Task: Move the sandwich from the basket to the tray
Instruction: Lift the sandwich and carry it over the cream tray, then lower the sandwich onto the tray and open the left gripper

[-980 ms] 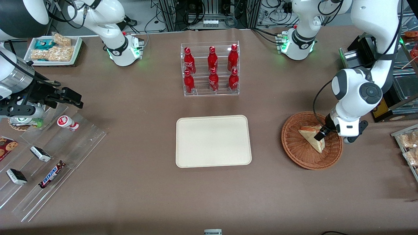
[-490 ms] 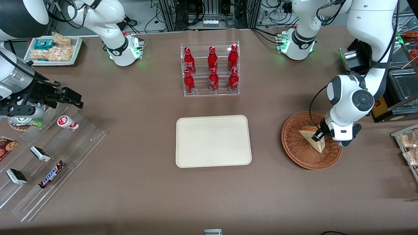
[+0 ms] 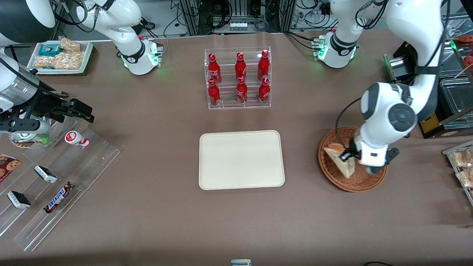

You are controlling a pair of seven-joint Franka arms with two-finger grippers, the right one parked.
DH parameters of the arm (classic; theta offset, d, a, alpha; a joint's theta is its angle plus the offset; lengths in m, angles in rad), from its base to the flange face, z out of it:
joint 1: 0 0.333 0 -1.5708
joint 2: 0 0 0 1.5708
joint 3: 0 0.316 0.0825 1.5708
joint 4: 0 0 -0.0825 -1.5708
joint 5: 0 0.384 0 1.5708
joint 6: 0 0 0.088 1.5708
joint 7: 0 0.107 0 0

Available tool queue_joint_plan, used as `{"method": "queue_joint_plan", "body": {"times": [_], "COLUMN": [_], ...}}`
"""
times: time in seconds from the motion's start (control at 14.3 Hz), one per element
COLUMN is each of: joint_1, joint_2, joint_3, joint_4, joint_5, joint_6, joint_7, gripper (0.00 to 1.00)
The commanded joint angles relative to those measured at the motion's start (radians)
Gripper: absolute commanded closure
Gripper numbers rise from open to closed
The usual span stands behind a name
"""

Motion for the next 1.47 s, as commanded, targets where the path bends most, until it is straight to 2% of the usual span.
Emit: {"method": "queue_joint_plan", "body": {"times": [0.0,0.35,0.77,1.12,1.26,1.33,1.4], "joint_1": [-0.124,-0.317,-0.5,-0.545,-0.545,-0.545,-0.545], "joint_2": [0.079,0.238,0.4,0.478,0.487,0.492,0.49], "joint_3": [0.006,0.006,0.012,0.013,0.012,0.012,0.012], "joint_4": [0.109,0.315,0.493,0.538,0.526,0.521,0.518], "joint_5": [0.011,0.031,0.059,0.057,0.057,0.057,0.056], "joint_6": [-0.019,-0.017,-0.017,-0.009,0.019,0.042,0.044], "joint_7": [-0.011,0.035,-0.035,-0.035,-0.032,-0.037,-0.041], "gripper": [0.93,0.91,0.91,0.9,0.86,0.79,0.63]}}
